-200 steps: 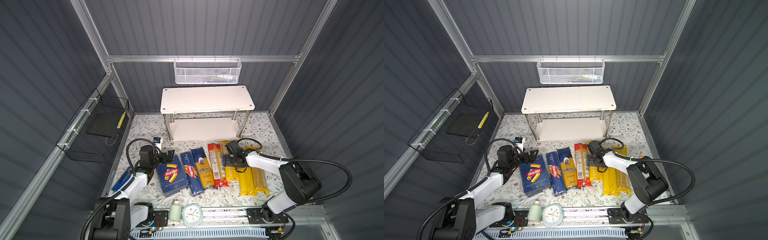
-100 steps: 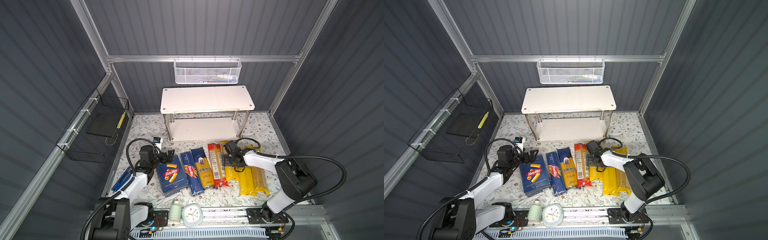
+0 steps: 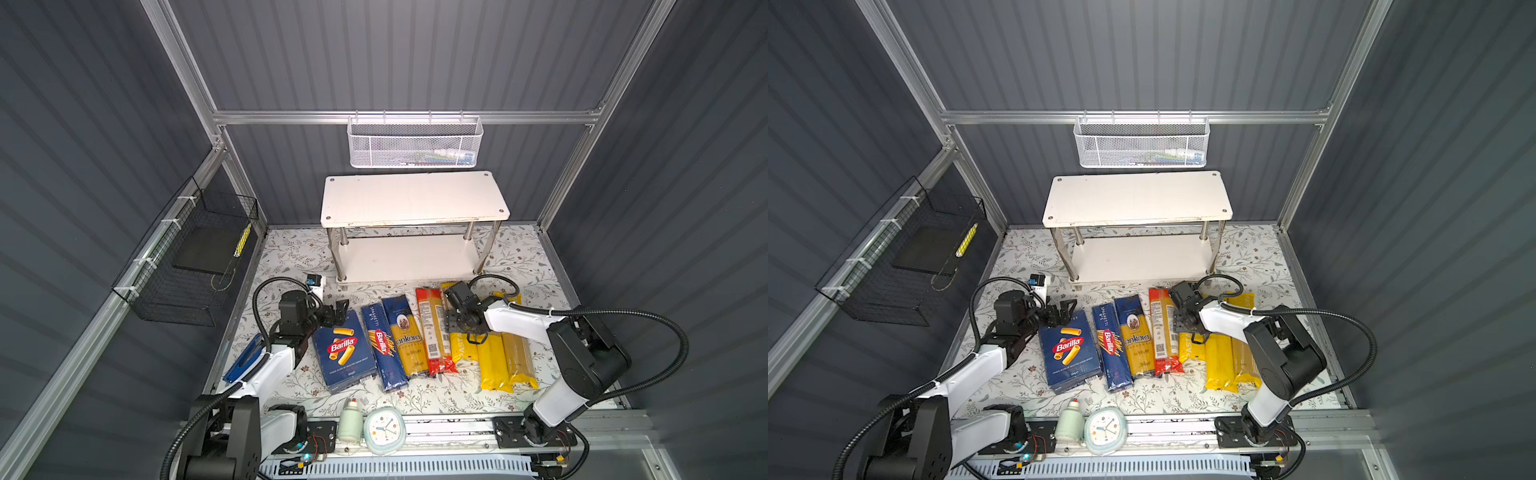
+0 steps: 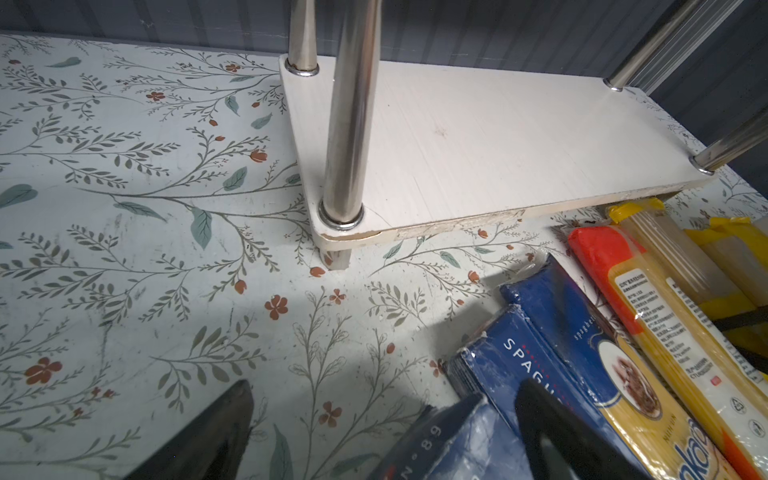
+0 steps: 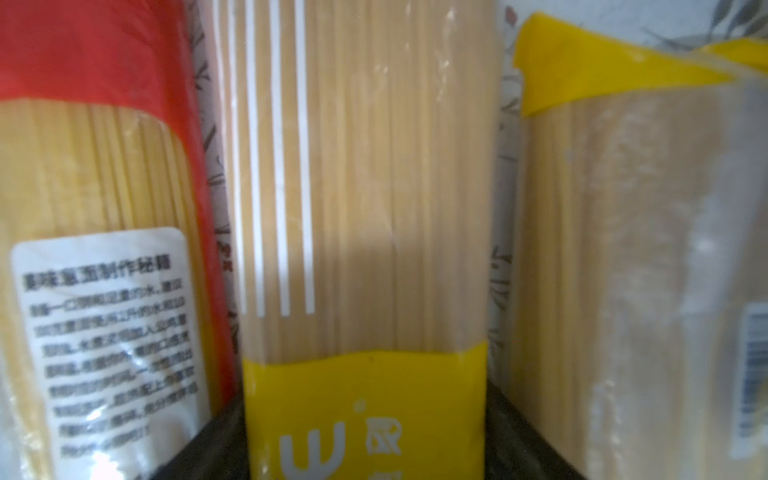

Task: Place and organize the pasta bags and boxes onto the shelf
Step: 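Lower the right gripper onto the yellow-and-clear spaghetti bag and close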

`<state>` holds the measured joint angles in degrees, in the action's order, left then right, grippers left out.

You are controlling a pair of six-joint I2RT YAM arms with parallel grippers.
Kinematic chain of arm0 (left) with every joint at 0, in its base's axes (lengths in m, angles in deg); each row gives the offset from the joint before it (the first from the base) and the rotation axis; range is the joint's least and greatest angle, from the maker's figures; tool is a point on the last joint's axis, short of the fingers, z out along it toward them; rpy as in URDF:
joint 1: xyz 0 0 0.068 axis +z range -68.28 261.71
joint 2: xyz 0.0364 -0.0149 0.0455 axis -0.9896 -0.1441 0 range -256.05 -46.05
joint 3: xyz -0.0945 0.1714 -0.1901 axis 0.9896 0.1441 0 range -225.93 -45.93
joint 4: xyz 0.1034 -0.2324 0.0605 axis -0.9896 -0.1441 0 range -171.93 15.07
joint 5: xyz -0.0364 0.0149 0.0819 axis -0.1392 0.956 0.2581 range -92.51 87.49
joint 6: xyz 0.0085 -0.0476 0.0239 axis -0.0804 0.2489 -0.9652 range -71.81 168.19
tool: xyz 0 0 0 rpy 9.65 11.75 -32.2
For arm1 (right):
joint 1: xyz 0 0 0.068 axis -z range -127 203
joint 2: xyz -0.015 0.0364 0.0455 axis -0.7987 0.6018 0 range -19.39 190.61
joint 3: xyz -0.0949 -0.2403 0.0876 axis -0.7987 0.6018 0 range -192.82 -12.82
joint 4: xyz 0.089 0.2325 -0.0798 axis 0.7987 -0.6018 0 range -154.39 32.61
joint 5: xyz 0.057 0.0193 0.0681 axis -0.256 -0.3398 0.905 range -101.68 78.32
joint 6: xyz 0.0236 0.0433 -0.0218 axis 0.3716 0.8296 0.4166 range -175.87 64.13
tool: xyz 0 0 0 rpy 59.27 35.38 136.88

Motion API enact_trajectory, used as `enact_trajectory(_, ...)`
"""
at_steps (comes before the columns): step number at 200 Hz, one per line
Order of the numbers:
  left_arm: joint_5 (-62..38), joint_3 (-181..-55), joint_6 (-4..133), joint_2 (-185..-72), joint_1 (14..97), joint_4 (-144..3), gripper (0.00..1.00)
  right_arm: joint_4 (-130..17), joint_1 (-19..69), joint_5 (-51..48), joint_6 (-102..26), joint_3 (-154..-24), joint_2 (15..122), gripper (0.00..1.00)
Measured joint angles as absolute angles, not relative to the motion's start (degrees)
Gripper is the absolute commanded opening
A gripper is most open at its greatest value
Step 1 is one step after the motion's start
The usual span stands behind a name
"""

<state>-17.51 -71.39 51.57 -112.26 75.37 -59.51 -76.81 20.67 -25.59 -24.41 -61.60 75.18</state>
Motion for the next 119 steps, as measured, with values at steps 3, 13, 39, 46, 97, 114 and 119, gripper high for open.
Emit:
enact_trajectory(3, -17.51, -71.39, 51.57, -112.26, 75.37, -59.51, 0.99, -76.81, 20.67, -25.59, -24.41, -61.6, 75.18, 0.7)
enact_trajectory(13, -17.51, -71.39, 51.54, -112.26, 75.37, -59.49, 0.99, -76.78, 20.64, -25.61, -24.43, -61.6, 75.18, 0.68)
enact_trajectory(39, -17.51, -71.39, 51.57, -112.29, 75.37, -59.51, 0.99, -76.81, 20.64, -25.7, -24.43, -61.6, 75.16, 0.66)
enact_trajectory(46, -17.51, -71.39, 51.57, -112.29, 75.37, -59.51, 0.99, -76.81, 20.64, -25.74, -24.41, -61.57, 75.11, 0.65)
enact_trajectory(97, -17.51, -71.41, 51.54, -112.42, 75.37, -59.51, 0.99, -75.69, 20.36, -26.66, -24.3, -60.07, 73.45, 0.56)
enact_trajectory(114, -17.51, -71.67, 51.57, -112.83, 75.37, -59.55, 0.99, -74.8, 20.32, -26.95, -23.91, -58.89, 72.14, 0.51)
enact_trajectory(119, -17.51, -71.74, 51.54, -112.92, 75.37, -59.53, 0.99, -74.64, 20.34, -26.95, -23.8, -58.54, 71.77, 0.5)
